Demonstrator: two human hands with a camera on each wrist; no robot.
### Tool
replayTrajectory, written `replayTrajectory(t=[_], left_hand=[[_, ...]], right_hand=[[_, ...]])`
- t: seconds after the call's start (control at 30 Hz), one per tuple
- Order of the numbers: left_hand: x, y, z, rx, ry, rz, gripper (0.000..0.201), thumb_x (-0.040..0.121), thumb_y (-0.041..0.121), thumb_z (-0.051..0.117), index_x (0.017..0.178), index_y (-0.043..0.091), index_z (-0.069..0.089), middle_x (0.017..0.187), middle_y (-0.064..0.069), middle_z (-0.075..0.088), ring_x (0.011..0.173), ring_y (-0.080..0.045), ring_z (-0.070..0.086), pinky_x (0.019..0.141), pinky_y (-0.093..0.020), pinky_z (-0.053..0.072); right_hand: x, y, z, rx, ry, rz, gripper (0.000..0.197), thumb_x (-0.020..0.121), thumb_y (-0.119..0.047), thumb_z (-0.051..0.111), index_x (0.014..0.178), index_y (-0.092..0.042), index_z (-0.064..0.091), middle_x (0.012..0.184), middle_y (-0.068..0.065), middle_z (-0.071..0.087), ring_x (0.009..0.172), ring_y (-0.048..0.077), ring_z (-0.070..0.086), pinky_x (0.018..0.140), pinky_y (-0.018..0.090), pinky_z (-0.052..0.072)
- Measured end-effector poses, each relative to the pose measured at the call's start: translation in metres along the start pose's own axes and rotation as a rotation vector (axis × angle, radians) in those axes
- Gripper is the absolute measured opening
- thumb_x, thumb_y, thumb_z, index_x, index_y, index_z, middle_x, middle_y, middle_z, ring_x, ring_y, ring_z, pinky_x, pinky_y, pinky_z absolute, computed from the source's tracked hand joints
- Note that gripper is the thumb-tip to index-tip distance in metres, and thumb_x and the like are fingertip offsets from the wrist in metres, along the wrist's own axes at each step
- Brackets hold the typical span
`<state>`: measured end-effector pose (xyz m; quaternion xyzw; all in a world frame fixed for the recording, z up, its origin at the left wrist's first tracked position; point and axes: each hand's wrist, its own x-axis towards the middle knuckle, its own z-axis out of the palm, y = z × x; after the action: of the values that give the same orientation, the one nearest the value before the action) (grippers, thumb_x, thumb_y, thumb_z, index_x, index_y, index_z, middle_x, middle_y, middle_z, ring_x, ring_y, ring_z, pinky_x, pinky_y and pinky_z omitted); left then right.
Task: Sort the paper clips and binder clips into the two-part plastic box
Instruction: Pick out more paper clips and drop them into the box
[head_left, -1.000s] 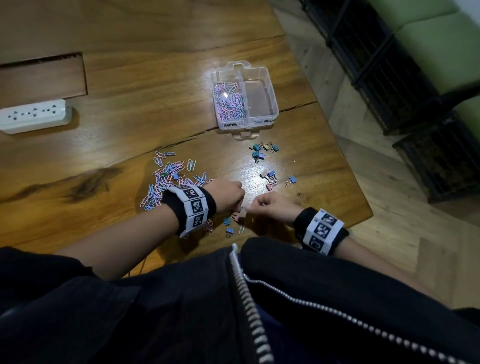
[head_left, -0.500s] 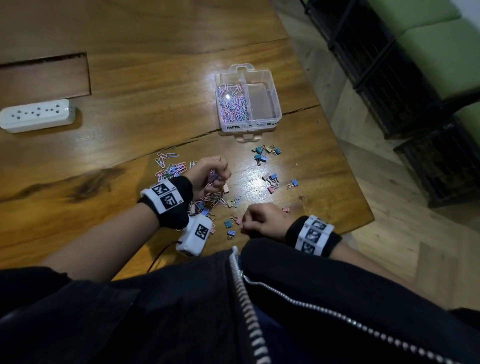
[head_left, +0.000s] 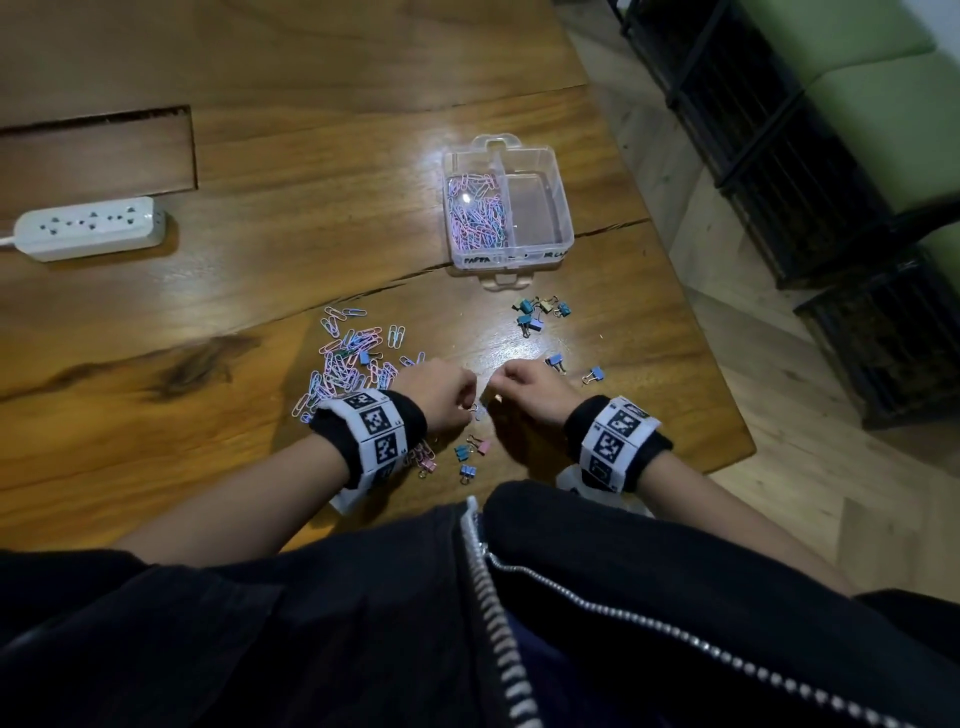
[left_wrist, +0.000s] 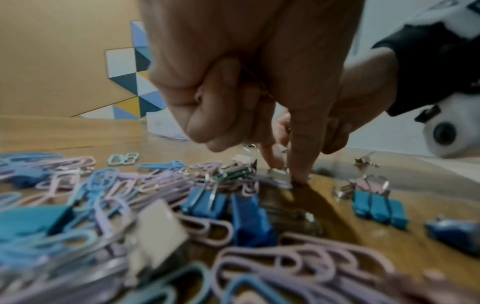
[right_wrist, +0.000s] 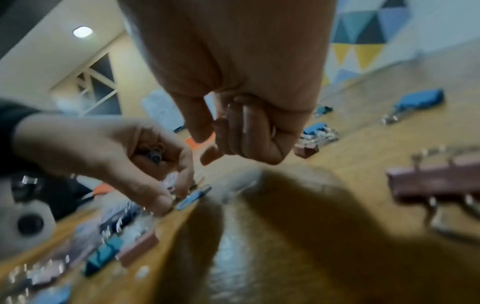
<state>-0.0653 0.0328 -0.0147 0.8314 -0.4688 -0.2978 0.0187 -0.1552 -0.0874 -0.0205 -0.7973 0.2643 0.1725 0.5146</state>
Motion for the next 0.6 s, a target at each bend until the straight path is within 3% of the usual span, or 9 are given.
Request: replayTrajectory(t=[0.03, 0.17, 0.3, 0.37, 0.5, 0.6], left_hand=[[-0.001, -0.001, 0.000, 0.003, -0.007, -0.006, 0.004, 0.082, 0.021, 0.057, 0.086, 0.020, 0.056, 0.079, 0.004, 0.053, 0.076, -0.016, 0.049, 0.065, -0.026, 0.039], [-0.003, -0.006, -0.004, -0.071, -0.013, -0.043, 0.009, 0.080, 0.016, 0.059, 0.081, 0.022, 0.051, 0.079, 0.004, 0.053, 0.075, -0.016, 0.050, 0.062, -0.025, 0.039], [0.006, -0.012, -0.017, -0.404, 0.067, -0.139, 0.023, 0.084, 0.013, 0.057, 0.065, 0.022, 0.048, 0.080, -0.003, 0.061, 0.060, -0.010, 0.051, 0.047, -0.015, 0.039], [0.013, -0.013, -0.029, -0.595, 0.072, -0.216, 0.025, 0.086, 0.015, 0.058, 0.064, 0.019, 0.048, 0.071, -0.003, 0.058, 0.052, -0.010, 0.046, 0.038, -0.012, 0.037], [0.029, -0.015, -0.054, -1.031, -0.038, -0.365, 0.020, 0.088, 0.018, 0.056, 0.070, 0.012, 0.053, 0.061, 0.002, 0.047, 0.040, -0.006, 0.038, 0.032, -0.013, 0.030], [0.042, -0.015, -0.076, -1.406, -0.043, -0.393, 0.019, 0.093, 0.013, 0.047, 0.074, 0.010, 0.050, 0.062, 0.000, 0.046, 0.031, -0.002, 0.038, 0.029, -0.011, 0.031]], right_hand=[[0.002, 0.002, 0.002, -0.119, -0.002, -0.020, 0.019, 0.089, -0.019, 0.051, 0.095, -0.002, 0.059, 0.102, 0.015, 0.064, 0.091, 0.022, 0.057, 0.081, 0.030, 0.045], [-0.002, 0.000, 0.005, -0.450, 0.012, -0.115, 0.023, 0.080, -0.022, 0.065, 0.099, -0.012, 0.058, 0.105, 0.004, 0.063, 0.093, 0.019, 0.057, 0.079, 0.029, 0.042], [-0.005, 0.000, 0.006, -0.688, -0.015, -0.231, 0.016, 0.086, -0.013, 0.052, 0.102, -0.011, 0.055, 0.107, 0.008, 0.060, 0.097, 0.026, 0.057, 0.082, 0.034, 0.044], [-0.005, 0.002, 0.005, -0.745, -0.058, -0.224, 0.017, 0.086, -0.011, 0.049, 0.103, -0.011, 0.052, 0.106, 0.008, 0.060, 0.095, 0.025, 0.057, 0.082, 0.033, 0.046], [-0.001, 0.003, -0.004, -0.627, -0.120, -0.099, 0.020, 0.090, -0.020, 0.047, 0.104, -0.008, 0.052, 0.100, 0.007, 0.057, 0.092, 0.021, 0.055, 0.079, 0.029, 0.043], [0.006, -0.003, -0.026, -0.245, -0.053, -0.015, 0.010, 0.089, -0.014, 0.049, 0.082, -0.010, 0.054, 0.084, 0.006, 0.053, 0.079, 0.020, 0.051, 0.075, 0.035, 0.046]])
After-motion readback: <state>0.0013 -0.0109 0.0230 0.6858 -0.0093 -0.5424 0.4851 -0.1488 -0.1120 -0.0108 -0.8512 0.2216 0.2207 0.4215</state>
